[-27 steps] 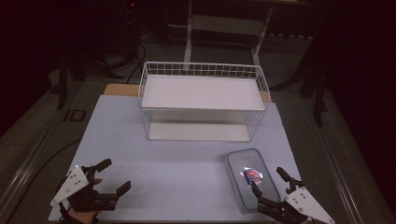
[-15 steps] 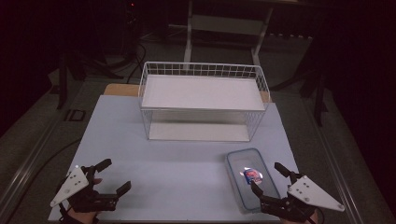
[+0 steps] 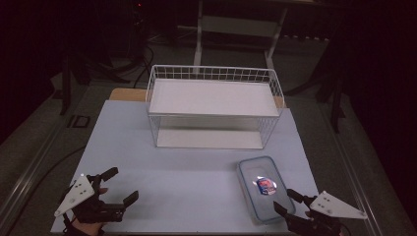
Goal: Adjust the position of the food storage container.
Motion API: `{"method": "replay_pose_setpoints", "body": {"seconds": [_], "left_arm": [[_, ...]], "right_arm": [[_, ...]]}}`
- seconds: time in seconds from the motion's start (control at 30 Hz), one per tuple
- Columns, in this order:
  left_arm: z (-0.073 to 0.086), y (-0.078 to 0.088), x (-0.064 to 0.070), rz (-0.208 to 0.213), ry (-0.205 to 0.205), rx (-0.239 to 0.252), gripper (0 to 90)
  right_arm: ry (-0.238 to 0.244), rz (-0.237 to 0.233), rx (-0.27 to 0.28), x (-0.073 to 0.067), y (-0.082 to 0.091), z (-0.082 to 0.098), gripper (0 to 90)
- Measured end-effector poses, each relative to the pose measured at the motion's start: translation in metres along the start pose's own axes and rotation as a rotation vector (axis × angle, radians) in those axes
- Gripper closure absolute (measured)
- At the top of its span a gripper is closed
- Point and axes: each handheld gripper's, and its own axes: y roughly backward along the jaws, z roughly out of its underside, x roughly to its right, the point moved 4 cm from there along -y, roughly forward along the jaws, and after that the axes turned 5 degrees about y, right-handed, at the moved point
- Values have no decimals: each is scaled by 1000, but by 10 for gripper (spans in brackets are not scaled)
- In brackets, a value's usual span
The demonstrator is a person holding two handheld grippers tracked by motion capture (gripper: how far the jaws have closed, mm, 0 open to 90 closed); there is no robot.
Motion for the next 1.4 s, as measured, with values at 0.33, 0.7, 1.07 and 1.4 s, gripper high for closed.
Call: {"method": "replay_pose_setpoints", "body": {"seconds": [0.33,0.7,1.07,1.4], "left_arm": [[0,-2,1,3,-9,-5,5],[1,-3,1,1,-7,-11,5],[1,-4,1,0,-12,-13,6],[2,-6,2,5,-14,-16,6]], "right_arm": [[-16,-25,-159,0,4,52,730],[-63,24,-272,24,-5,94,900],[-61,72,-287,44,-23,98,900],[-17,-30,-284,25,-38,89,900]]}}
